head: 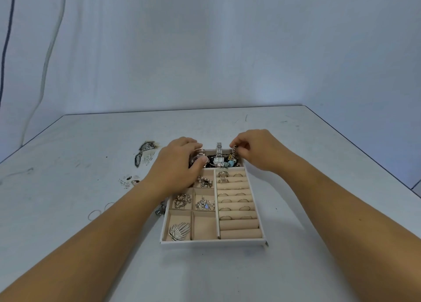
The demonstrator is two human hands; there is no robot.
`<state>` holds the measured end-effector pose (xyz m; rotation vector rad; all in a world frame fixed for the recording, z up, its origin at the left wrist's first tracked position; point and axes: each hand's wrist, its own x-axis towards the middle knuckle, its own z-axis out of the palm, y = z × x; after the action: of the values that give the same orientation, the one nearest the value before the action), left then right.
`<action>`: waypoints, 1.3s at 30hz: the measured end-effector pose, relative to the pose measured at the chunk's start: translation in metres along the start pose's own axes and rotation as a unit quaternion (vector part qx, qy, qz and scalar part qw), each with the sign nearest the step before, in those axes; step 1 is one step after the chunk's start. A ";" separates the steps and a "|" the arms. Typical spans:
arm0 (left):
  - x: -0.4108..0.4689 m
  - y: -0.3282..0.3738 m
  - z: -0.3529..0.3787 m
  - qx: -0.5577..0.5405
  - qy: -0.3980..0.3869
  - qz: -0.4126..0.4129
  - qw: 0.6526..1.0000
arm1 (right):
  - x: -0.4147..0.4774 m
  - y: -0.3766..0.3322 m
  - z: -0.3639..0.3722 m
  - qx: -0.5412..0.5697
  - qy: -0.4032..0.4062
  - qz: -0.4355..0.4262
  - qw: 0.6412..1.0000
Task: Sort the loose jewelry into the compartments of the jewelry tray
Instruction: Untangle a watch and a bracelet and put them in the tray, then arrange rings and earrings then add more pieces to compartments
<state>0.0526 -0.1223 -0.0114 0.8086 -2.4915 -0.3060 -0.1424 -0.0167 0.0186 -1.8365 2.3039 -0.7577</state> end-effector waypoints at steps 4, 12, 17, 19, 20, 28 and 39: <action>-0.005 -0.003 -0.001 -0.013 -0.050 -0.013 0.999 | -0.002 -0.002 0.003 -0.042 -0.028 -0.013 0.999; -0.008 -0.002 -0.001 -0.028 -0.045 -0.015 0.998 | -0.002 -0.006 0.006 -0.156 -0.131 0.001 0.979; -0.009 -0.001 -0.001 -0.022 -0.046 -0.018 0.999 | -0.009 -0.012 0.008 -0.203 -0.145 -0.001 0.968; -0.009 -0.001 -0.002 -0.027 -0.050 -0.020 0.998 | -0.012 -0.014 0.005 -0.165 -0.125 0.000 0.978; -0.008 0.000 -0.004 -0.030 -0.054 -0.021 0.998 | -0.014 -0.015 0.003 -0.148 -0.112 -0.001 0.983; -0.030 -0.037 -0.063 0.017 -0.070 -0.038 0.997 | -0.023 -0.052 -0.001 -0.057 -0.056 -0.083 0.993; -0.094 -0.096 -0.106 0.041 -0.073 -0.086 0.993 | -0.007 -0.122 0.047 -0.052 -0.106 -0.140 0.983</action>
<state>0.2205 -0.1483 0.0084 1.0744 -2.5885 -0.3342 -0.0148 -0.0429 0.0289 -2.1986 2.0153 -0.4482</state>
